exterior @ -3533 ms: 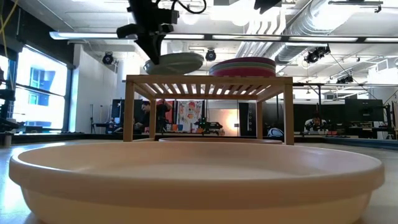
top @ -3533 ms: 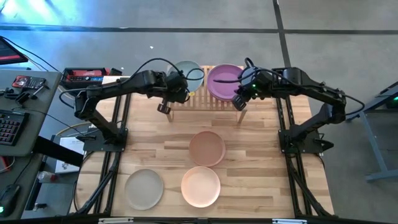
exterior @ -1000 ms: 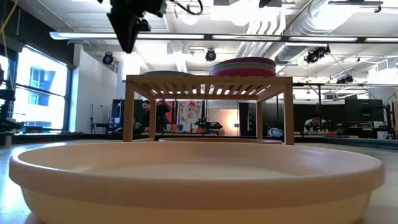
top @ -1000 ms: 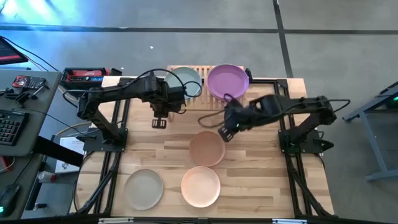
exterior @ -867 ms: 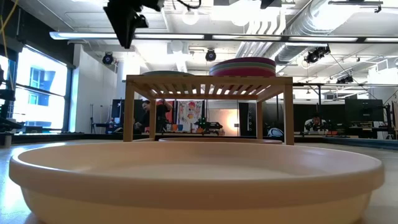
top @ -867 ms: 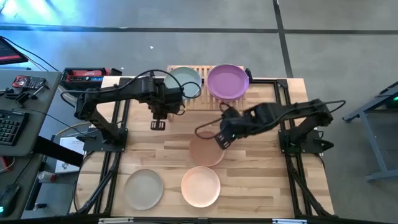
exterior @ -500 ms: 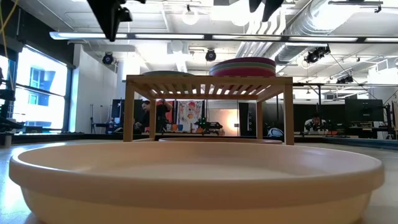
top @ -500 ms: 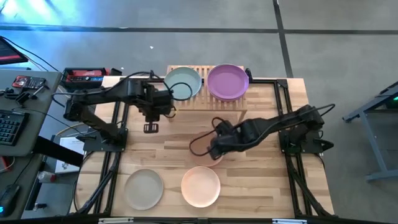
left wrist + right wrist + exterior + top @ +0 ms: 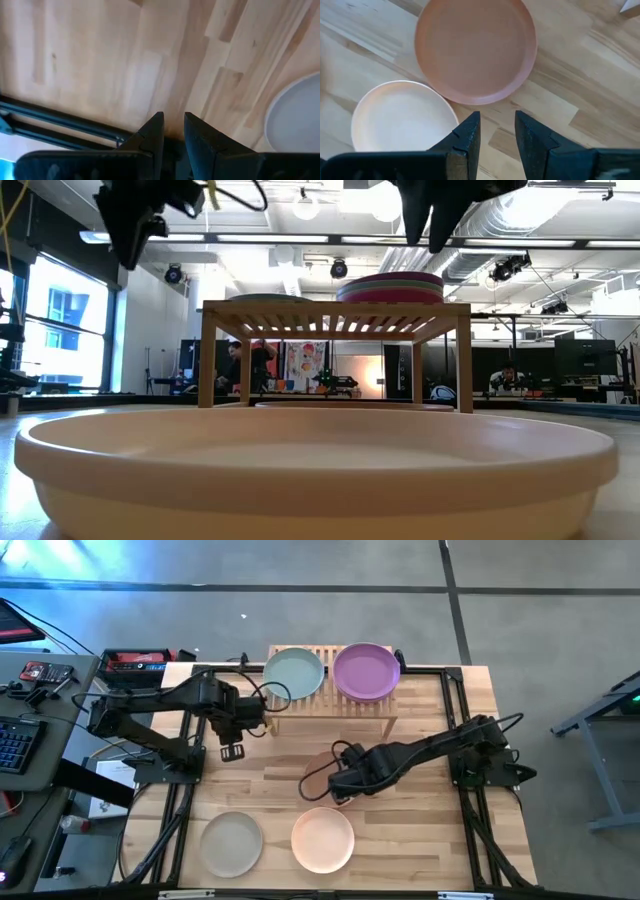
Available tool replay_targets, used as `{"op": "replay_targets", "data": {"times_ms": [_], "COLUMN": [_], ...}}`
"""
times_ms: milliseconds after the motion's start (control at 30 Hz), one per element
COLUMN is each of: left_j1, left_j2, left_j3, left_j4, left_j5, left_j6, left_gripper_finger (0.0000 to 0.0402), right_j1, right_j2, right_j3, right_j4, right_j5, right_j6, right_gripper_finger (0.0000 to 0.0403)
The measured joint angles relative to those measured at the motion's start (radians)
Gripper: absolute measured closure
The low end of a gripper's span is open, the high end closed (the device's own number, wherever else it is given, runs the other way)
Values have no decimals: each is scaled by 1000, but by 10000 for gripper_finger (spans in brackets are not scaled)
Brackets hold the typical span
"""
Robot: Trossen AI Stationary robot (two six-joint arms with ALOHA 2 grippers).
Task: Place and stack plates onto a shelf
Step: Stack the brown plate on top of the blue plate on the shelf
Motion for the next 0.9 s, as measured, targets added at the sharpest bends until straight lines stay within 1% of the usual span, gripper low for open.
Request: {"op": "replay_targets", "data": {"times_ms": [167, 233, 300, 467, 567, 667, 900], "left_j1": [-12, -20, -28, -50, -64, -73, -84], "left_j2": [1, 0, 1, 1, 0, 0, 0], "left_j3": [-60, -78, -95, -110, -110, -110, -110], "left_j4": [19, 32, 50, 51, 60, 70, 76], "left_j5": [20, 23, 24, 26, 31, 37, 39], "left_j6": [-31, -34, -51, -85, -86, -87, -87], "left_gripper_finger": [337, 337, 337, 337, 337, 337, 337], "right_j1": [-17, -33, -53, -95, -115, -125, -133], "right_j2": [-2, -2, -2, -1, -2, -2, -2], "right_j3": [-11, -43, -90, -235, -315, -380, -474], "right_j4": [-14, -20, -15, 93, 210, 292, 355], "right_j5": [6, -2, -37, -112, -162, -169, -154], "right_j6": [-43, -68, -96, -172, -202, -197, -164], "right_gripper_finger": [304, 304, 304, 304, 304, 304, 304]}}
